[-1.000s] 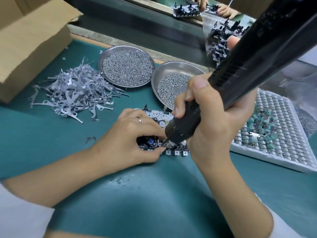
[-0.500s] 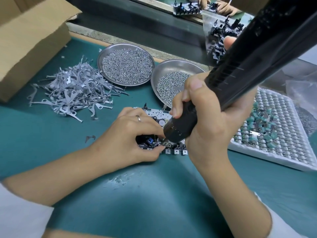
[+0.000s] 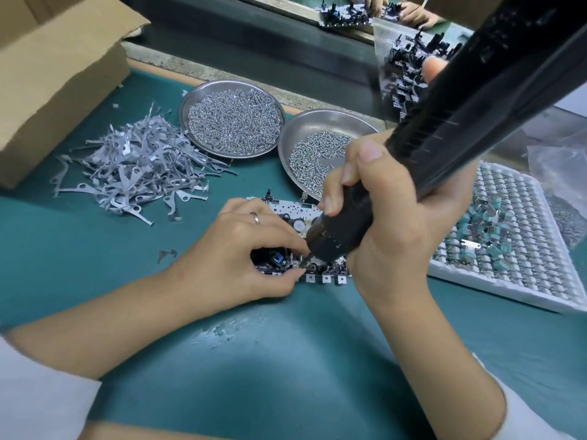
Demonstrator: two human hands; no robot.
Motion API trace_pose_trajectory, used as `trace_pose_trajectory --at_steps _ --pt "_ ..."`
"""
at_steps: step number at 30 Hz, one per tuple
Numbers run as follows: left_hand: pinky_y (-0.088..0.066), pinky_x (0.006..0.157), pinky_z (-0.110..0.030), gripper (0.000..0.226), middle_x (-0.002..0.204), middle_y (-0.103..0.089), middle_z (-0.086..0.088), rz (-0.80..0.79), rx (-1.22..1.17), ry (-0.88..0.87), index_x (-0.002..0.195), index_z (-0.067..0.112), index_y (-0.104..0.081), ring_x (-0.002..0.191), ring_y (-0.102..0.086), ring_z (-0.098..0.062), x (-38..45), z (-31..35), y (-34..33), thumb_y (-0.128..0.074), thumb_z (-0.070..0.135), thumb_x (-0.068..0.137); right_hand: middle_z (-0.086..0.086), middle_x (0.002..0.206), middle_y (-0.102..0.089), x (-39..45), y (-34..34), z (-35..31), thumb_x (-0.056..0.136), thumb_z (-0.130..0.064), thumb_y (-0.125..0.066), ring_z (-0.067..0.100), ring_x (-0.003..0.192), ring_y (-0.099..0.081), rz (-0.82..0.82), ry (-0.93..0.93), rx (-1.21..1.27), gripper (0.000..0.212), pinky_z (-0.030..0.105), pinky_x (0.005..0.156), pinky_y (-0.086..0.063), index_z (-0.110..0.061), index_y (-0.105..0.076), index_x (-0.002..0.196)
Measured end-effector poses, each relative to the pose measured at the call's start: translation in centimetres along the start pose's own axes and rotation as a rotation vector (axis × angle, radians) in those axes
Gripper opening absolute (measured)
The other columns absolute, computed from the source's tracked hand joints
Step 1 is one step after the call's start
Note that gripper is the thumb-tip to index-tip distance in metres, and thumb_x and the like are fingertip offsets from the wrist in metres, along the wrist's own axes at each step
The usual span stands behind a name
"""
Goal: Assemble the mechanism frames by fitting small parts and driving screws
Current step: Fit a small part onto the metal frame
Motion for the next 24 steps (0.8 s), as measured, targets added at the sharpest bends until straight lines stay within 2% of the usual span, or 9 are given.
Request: trace_pose_trajectory --at_steps 2,4,6,8,10,15,18,21,24 --pt "-0.038 0.086 -0.036 0.020 0.083 -0.068 0.016 -0.001 -0.003 0.015 0.086 0.022 -0.076 0.080 -0.050 -0.007 0.0 -0.1 0.0 -0.077 0.026 0.066 -0.008 0.050 -0.050 0.3 0.3 -1.2 0.075 -0.005 -0.057 0.018 0.035 -0.045 -0.036 0.092 0.082 0.036 0.023 0.044 -0.038 0.013 -0.038 0.101" --pt "-0.037 0.089 -0.035 0.021 0.083 -0.069 0.016 -0.008 -0.009 0.028 0.087 0.023 -0.076 0.082 -0.053 -0.009 -0.1 -0.2 0.0 -0.075 0.032 0.069 -0.006 0.048 -0.049 1.1 0.8 -1.5 0.076 -0.007 -0.054 0.020 0.034 -0.043 -0.026 0.113 0.056 0.043 0.023 0.044 -0.037 0.020 -0.037 0.104" --pt "-0.037 0.091 -0.035 0.025 0.084 -0.068 0.017 -0.017 -0.009 0.033 0.089 0.023 -0.076 0.084 -0.055 -0.011 -0.2 -0.2 -0.1 -0.068 0.038 0.070 -0.006 0.048 -0.048 1.2 1.0 -1.3 0.075 -0.006 -0.054 0.020 0.035 -0.043 -0.019 0.112 0.039 0.039 0.023 0.045 -0.037 0.015 -0.039 0.105" --pt "-0.038 0.090 -0.036 0.025 0.083 -0.068 0.017 -0.022 -0.003 0.034 0.088 0.023 -0.076 0.084 -0.055 -0.012 -0.2 -0.2 -0.1 -0.067 0.038 0.070 -0.007 0.048 -0.047 1.1 1.0 -0.5 0.077 -0.002 -0.054 0.020 0.035 -0.042 -0.022 0.074 0.013 0.027 0.024 0.045 -0.037 0.000 -0.040 0.099" --pt "-0.038 0.089 -0.036 0.023 0.083 -0.068 0.017 -0.021 0.001 0.032 0.088 0.024 -0.076 0.084 -0.055 -0.011 -0.2 -0.2 -0.1 -0.069 0.037 0.070 -0.007 0.048 -0.046 1.0 0.9 0.3 0.079 0.001 -0.054 0.019 0.035 -0.041 -0.028 0.004 0.010 0.025 0.023 0.045 -0.037 -0.010 -0.038 0.096" --pt "-0.038 0.089 -0.036 0.020 0.083 -0.069 0.016 -0.006 0.018 0.030 0.088 0.023 -0.076 0.084 -0.056 -0.012 -0.2 -0.1 -0.1 -0.076 0.028 0.068 -0.006 0.050 -0.049 0.8 1.1 0.3 0.077 -0.008 -0.059 0.016 0.038 -0.045 -0.042 -0.033 0.043 0.026 0.023 0.046 -0.040 -0.010 -0.039 0.094" --pt "-0.037 0.090 -0.036 0.020 0.084 -0.069 0.017 -0.001 0.023 0.021 0.089 0.024 -0.076 0.083 -0.055 -0.010 -0.2 0.0 0.0 -0.075 0.032 0.070 0.002 0.065 -0.054 0.8 1.3 0.0 0.079 -0.017 -0.065 0.016 0.050 -0.053 -0.078 -0.039 -0.032 0.032 0.028 0.053 -0.045 -0.015 -0.042 0.101" --pt "-0.038 0.091 -0.037 0.025 0.085 -0.068 0.017 -0.008 0.021 0.006 0.090 0.023 -0.075 0.085 -0.055 -0.009 -0.2 0.2 0.0 -0.068 0.038 0.072 0.006 0.087 -0.051 0.6 2.5 -1.5 0.083 -0.016 -0.061 0.011 0.079 -0.055 -0.110 0.121 -0.134 0.048 0.027 0.075 -0.046 -0.010 -0.032 0.121" --pt "-0.039 0.090 -0.038 0.026 0.085 -0.067 0.017 -0.004 0.037 0.007 0.092 0.022 -0.075 0.083 -0.054 -0.007 -0.2 0.2 0.0 -0.073 0.035 0.070 0.010 0.093 -0.045 -0.6 6.1 -2.7 0.088 -0.008 -0.051 0.020 0.085 -0.048 0.111 0.300 -0.325 0.033 0.023 0.079 -0.039 -0.008 -0.035 0.117"
Point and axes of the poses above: each hand's wrist, its own x-axis towards the middle knuckle, its own y-axis out of the back of the hand, z = x × y, the point moved 9 cm from there along x, towards the middle knuckle
